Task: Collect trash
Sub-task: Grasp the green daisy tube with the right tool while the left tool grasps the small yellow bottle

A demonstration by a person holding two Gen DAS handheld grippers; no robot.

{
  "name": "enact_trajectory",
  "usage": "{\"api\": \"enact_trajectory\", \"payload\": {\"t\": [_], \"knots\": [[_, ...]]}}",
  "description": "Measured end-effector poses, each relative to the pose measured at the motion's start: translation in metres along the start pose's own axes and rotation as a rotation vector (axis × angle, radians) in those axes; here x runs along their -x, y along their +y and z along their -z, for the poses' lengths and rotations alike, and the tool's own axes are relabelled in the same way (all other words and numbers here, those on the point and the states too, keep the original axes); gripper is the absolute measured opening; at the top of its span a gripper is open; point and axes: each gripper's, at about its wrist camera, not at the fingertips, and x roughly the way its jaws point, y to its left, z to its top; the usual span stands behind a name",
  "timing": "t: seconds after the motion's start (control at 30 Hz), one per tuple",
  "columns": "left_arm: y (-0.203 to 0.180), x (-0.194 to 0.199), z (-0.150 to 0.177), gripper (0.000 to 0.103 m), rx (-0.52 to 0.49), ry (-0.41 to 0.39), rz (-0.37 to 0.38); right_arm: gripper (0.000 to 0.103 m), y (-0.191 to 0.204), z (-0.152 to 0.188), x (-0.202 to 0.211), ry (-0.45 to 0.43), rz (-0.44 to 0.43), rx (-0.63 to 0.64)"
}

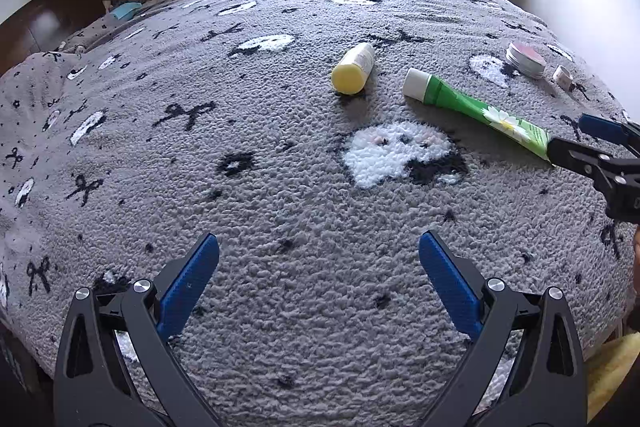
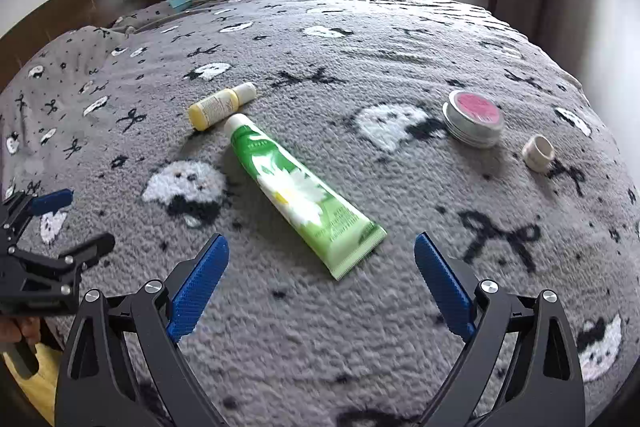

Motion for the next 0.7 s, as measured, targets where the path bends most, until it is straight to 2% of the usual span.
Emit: {"api": "enact_trajectory", "payload": {"t": [0.17, 0.47, 0.6, 0.63, 0.7], "knots": [[0.003, -0.005, -0.005, 0.095, -0.001, 0.012, 0.049, 0.079, 0.024, -0.025, -0.034, 0.010, -0.027, 0.055], [0.012, -0.004, -0.004, 0.095, -0.003, 0.009, 0.065, 0.070, 0.041, -0.039, -0.083, 0.075, 0.009, 0.088], [0.017, -0.003, -0.003, 0.095, 0.004, 0.005, 0.069, 0.065, 0.039, -0.044, -0.092, 0.077, -0.007, 0.069], [0.018, -0.002, -0.003, 0.095, 0.006, 0.004, 0.069, 0.061, 0.038, -0.045, -0.094, 0.076, -0.013, 0.063], [0.020, -0.001, -0.004, 0.095, 0.010, -0.002, 0.069, 0.046, 0.035, -0.048, -0.095, 0.072, -0.030, 0.040]]}}
